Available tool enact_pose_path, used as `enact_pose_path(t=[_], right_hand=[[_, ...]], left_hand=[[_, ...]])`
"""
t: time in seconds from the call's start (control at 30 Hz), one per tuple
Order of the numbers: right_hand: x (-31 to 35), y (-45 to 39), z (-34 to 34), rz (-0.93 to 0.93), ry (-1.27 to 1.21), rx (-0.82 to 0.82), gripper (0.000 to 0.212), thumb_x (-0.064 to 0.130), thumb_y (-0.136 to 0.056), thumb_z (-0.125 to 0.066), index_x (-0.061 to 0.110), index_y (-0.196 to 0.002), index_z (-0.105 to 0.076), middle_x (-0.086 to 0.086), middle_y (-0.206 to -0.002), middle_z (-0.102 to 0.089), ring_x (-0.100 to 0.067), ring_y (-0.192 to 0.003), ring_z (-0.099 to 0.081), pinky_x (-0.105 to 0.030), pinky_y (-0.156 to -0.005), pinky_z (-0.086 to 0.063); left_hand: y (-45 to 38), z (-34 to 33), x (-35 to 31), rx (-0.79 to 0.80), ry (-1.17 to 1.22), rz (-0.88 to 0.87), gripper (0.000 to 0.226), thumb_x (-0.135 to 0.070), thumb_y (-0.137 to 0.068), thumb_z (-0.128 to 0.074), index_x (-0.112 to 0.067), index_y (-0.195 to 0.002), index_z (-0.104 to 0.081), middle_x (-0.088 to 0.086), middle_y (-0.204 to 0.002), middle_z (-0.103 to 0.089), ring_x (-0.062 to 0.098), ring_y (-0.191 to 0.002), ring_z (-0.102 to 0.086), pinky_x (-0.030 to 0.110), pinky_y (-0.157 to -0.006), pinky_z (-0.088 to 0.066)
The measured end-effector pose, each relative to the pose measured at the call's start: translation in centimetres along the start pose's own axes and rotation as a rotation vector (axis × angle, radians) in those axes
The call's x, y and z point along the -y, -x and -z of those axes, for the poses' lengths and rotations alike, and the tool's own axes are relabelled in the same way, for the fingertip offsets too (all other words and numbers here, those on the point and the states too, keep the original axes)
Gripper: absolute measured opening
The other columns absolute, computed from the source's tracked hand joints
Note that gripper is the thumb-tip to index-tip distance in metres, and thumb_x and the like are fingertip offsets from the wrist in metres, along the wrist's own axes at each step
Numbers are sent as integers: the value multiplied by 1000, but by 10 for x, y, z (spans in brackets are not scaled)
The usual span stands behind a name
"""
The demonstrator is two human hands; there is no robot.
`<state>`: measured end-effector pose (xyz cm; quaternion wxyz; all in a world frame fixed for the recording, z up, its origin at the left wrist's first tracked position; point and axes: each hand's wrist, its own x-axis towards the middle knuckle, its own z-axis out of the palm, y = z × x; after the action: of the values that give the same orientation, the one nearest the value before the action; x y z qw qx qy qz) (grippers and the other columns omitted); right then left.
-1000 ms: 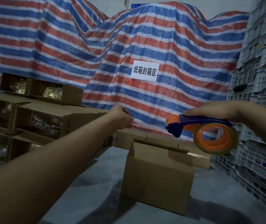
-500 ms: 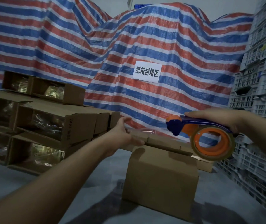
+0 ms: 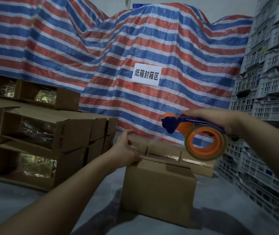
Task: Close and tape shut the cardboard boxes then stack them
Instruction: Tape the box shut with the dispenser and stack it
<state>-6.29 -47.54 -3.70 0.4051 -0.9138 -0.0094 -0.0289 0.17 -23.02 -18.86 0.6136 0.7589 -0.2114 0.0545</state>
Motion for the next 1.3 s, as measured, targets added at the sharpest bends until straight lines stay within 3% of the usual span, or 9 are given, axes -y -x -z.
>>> enact_pose_path(t=[0.2,0.27,0.37,0.47,0.57,0.63,0.87,1.07,1.3], right_hand=[[-22,-19,-27,-1,113,-9,55,62,-91,-56,10,-104,-67,-5,-75,-73,-11,-55,-65,-19,-52,-51],[-27,-22,-32,1,139,-2,55,63,-91,-56,11,-107,-66,-3,-77,-75,-12,-58,-67,-19,-54,-52],[-30,-24,-33,-19,151,-3,58,64,-89,-59,10,-109,-66,-6,-82,-76,-15,-61,-68,-24,-60,-53],[-32,-24,-34,-36,149,-4,58,63,-90,-58,9,-111,-66,-8,-82,-75,-16,-62,-67,-26,-65,-53],[-28,-24,-39,-27,196,-4,58,63,-93,-54,9,-109,-66,-6,-78,-74,-14,-60,-66,-26,-66,-52],[-22,-23,-42,-19,245,6,56,63,-94,-52,10,-106,-65,-3,-74,-74,-11,-57,-65,-24,-63,-51],[-25,-22,-39,-22,160,36,54,59,-93,-55,7,-103,-66,-5,-73,-72,-12,-54,-64,-22,-56,-49],[-34,-20,-37,-14,79,-9,48,54,-95,-57,8,-97,-66,-4,-67,-71,-11,-49,-63,-20,-48,-47],[-36,-20,-36,18,79,0,49,55,-95,-55,8,-103,-65,-4,-71,-72,-11,-53,-64,-21,-53,-49]], left_hand=[[4,-2,5,-43,60,-3,91,5,-78,-75,-36,-144,-28,4,-124,-42,21,-97,-67,37,-85,-59],[5,-1,7,-43,132,13,93,6,-75,-77,-34,-144,-29,3,-123,-42,19,-95,-68,31,-77,-60],[6,12,8,-36,248,42,93,2,-71,-82,-29,-143,-31,7,-129,-48,23,-104,-63,30,-78,-58],[6,36,2,-119,342,72,64,-10,-81,-77,-24,-132,-42,9,-122,-58,25,-101,-66,39,-86,-57],[9,52,-4,-297,234,118,36,-13,-88,-69,-22,-117,-48,6,-104,-61,20,-84,-66,22,-51,-55],[10,56,-4,-357,205,153,32,-8,-88,-68,-21,-109,-48,7,-98,-61,17,-78,-65,18,-41,-48],[17,41,14,-245,269,344,32,7,-91,-59,-4,-118,-48,16,-90,-61,16,-69,-63,25,-64,-50],[22,21,30,-186,264,379,35,5,-91,-60,-5,-123,-48,19,-96,-65,15,-69,-62,22,-57,-51],[23,18,34,-157,376,385,13,-2,-94,-59,-3,-107,-55,15,-89,-63,12,-65,-62,21,-55,-49]])
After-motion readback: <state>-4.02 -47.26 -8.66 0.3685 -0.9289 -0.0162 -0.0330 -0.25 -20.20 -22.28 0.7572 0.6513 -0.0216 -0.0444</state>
